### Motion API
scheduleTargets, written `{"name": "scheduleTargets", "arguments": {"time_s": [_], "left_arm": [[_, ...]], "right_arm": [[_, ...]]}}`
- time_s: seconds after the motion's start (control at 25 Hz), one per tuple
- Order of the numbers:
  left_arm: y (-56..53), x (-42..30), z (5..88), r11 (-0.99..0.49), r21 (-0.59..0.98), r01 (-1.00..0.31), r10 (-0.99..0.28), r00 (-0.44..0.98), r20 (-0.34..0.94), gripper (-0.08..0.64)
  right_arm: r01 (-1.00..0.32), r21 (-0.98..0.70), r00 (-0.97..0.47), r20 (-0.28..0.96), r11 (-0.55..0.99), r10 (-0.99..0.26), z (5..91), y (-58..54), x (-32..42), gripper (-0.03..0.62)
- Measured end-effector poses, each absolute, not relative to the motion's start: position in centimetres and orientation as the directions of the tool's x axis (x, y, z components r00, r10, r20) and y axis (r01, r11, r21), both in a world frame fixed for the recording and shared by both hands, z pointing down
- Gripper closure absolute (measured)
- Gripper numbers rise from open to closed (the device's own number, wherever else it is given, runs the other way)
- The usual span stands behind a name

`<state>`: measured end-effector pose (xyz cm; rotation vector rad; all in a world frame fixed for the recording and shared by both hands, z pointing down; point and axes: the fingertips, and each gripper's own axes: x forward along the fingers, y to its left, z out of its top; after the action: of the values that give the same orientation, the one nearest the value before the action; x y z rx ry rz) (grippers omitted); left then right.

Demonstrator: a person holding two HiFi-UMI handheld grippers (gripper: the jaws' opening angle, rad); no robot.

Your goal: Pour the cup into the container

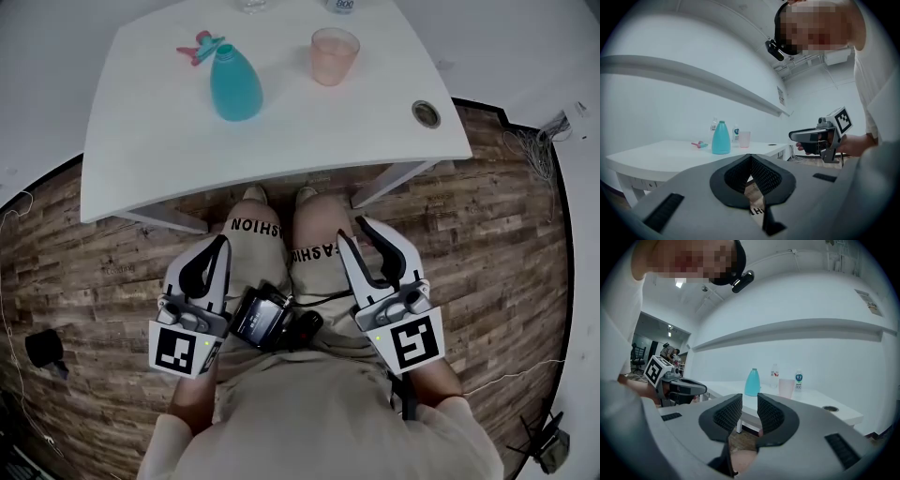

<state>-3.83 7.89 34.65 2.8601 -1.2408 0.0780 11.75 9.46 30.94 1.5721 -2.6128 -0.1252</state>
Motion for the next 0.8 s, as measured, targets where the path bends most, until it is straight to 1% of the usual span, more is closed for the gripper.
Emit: {"name": "scheduleTargets", "arguments": {"time_s": [0.28, 0.8], "left_arm": [[6.4, -2.6, 34.4, -0.698, -0.003, -0.716, -0.715, 0.697, 0.057, 0.554], [2.2, -2.4, 33.5, -0.685, -0.030, -0.728, -0.728, 0.683, 0.067, 0.554]], "right_arm": [[-0.877, 0.108, -0.466, 0.043, 0.468, -0.884, 31.7, 7.4, 12.2, 0.508], [-0.875, 0.111, -0.470, 0.042, 0.472, -0.881, 31.1, 3.2, 12.2, 0.503]]}}
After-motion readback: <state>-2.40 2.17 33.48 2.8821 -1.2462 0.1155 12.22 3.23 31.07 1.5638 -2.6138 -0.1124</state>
